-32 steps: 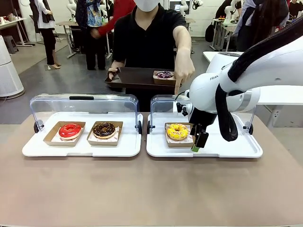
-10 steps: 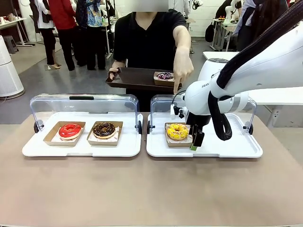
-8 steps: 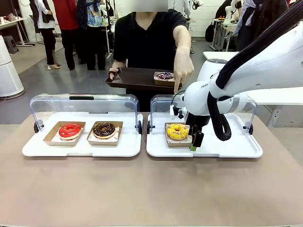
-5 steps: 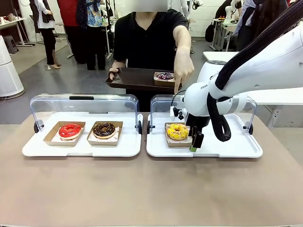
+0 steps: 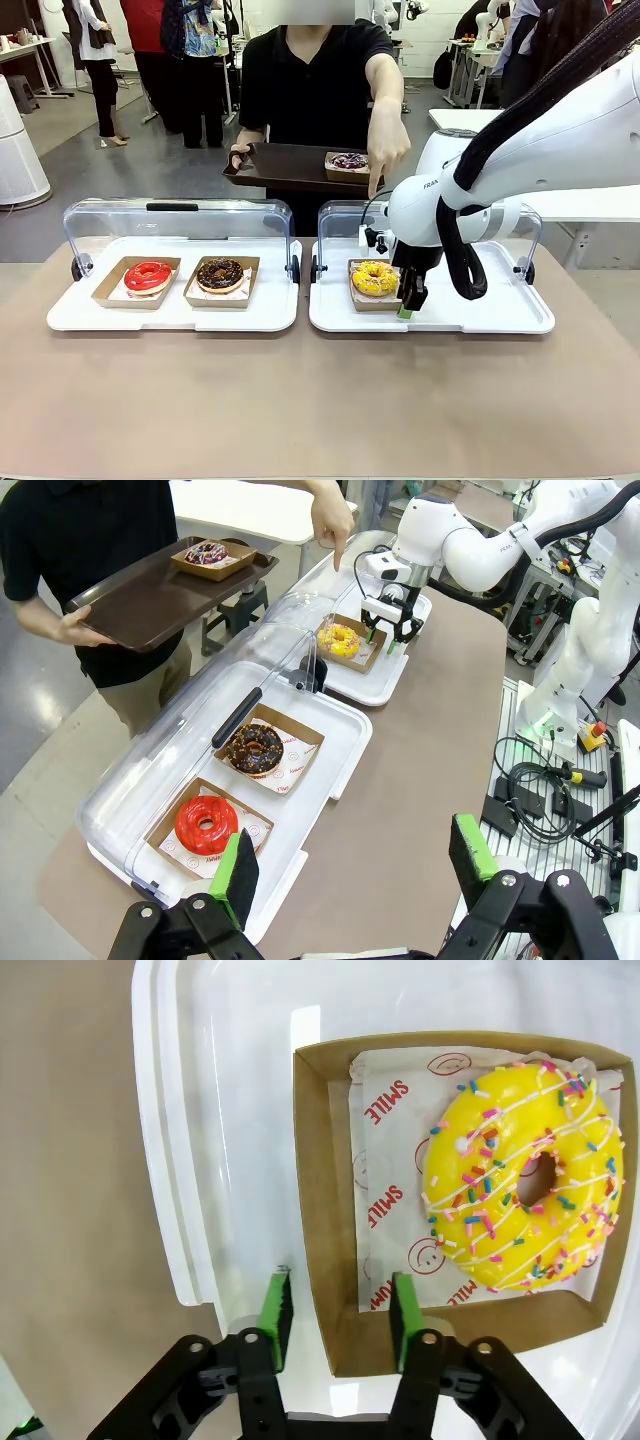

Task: Provide the desired donut to the person.
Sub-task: Pick up and lift the Paper togo box containing the Donut pointed at by the person.

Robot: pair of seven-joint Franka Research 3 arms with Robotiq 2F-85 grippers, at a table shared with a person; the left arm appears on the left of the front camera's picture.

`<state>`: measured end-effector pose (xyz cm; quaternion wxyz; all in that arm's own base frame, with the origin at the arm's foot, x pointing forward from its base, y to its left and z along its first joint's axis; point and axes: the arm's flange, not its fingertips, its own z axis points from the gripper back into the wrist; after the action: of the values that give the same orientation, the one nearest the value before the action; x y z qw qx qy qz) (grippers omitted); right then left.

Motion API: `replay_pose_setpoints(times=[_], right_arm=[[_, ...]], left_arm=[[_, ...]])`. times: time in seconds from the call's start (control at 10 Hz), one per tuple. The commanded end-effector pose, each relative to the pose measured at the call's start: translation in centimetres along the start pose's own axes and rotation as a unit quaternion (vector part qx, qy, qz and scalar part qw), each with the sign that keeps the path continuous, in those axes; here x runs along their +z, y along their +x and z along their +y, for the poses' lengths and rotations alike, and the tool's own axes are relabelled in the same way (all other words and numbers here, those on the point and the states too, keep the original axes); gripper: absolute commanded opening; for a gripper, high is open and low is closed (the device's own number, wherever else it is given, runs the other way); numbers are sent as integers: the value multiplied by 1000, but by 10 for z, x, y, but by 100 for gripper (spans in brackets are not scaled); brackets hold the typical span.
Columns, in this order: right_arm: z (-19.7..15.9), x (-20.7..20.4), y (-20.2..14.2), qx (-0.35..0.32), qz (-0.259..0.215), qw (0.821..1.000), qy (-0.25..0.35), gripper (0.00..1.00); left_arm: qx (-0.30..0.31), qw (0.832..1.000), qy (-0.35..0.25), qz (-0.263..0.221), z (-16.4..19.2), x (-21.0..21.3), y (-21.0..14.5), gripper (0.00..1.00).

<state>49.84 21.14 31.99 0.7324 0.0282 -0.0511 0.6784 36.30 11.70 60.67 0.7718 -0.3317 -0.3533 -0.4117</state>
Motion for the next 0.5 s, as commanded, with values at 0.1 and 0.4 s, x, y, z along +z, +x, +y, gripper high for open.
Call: replay_pose_setpoints(times=[0.1,0.4], right_arm=[[-8,-4,3,0,3,1000,-4,0],[-7,-4,2,4,1,1000,-3,0]], left_arm=[[1,1000,-3,-4,-1,2,0,100],[1,1000,-3,-4,-1,2,0,100]])
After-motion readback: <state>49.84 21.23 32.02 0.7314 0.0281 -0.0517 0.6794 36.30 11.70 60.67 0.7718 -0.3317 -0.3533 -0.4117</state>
